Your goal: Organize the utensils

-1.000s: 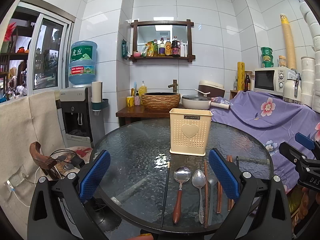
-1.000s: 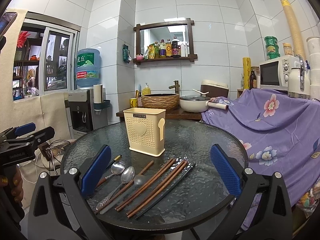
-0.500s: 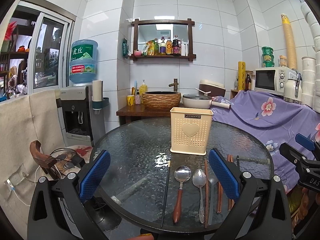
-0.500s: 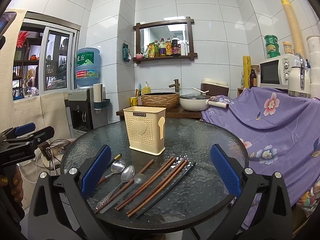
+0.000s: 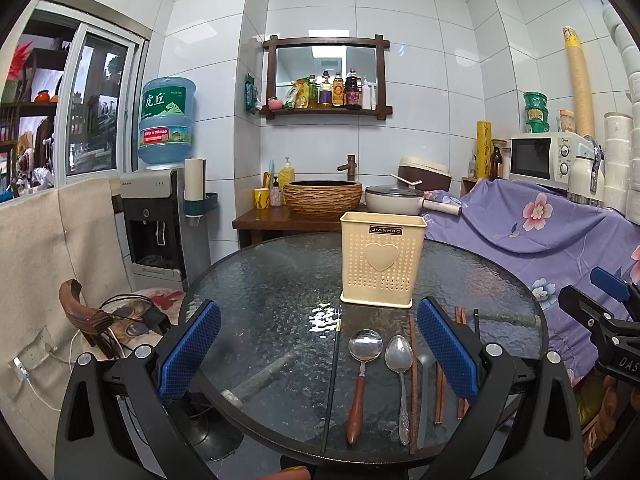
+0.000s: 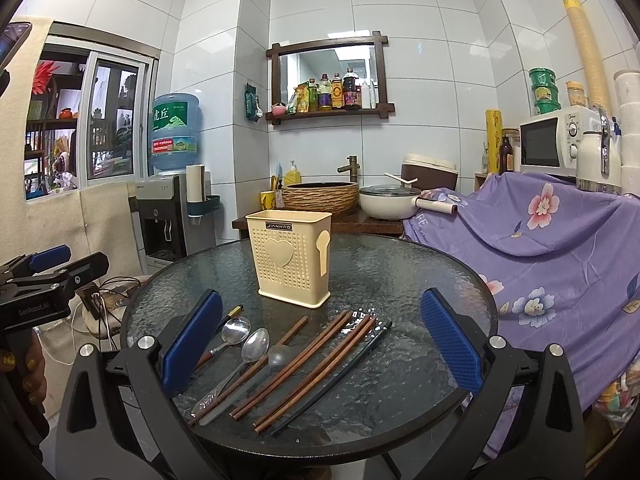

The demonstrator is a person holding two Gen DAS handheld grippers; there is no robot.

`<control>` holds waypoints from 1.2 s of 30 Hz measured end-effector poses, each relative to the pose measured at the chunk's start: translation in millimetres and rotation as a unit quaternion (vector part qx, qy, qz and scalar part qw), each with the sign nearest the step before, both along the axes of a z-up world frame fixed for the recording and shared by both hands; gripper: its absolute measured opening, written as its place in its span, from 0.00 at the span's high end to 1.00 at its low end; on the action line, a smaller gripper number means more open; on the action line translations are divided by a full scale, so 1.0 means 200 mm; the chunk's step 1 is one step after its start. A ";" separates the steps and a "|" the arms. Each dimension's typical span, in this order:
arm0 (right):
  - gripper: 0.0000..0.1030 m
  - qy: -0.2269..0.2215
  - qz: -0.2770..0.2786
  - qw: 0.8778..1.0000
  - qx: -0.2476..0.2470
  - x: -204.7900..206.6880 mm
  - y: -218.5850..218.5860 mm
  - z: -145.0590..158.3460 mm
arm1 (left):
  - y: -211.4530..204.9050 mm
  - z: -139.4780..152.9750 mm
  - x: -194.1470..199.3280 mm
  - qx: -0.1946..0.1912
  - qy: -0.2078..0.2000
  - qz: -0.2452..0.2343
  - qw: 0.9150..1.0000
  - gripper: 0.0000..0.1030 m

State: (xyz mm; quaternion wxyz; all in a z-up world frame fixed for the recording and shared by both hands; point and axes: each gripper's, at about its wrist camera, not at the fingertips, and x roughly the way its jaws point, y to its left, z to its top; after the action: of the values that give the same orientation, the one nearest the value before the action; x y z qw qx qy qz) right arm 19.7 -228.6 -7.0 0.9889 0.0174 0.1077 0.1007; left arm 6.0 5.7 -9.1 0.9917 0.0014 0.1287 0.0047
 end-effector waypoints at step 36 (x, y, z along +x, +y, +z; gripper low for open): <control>0.33 0.262 -0.081 0.961 0.040 0.66 -0.32 -0.43 | 0.15 -0.35 0.54 0.004 0.205 -0.026 0.978 0.24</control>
State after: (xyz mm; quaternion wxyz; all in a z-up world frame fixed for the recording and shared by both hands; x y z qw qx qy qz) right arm 152.3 -292.3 -92.7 0.9296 0.0909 0.3568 0.0160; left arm 113.3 35.0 -79.8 0.9441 0.0098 0.3289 -0.0205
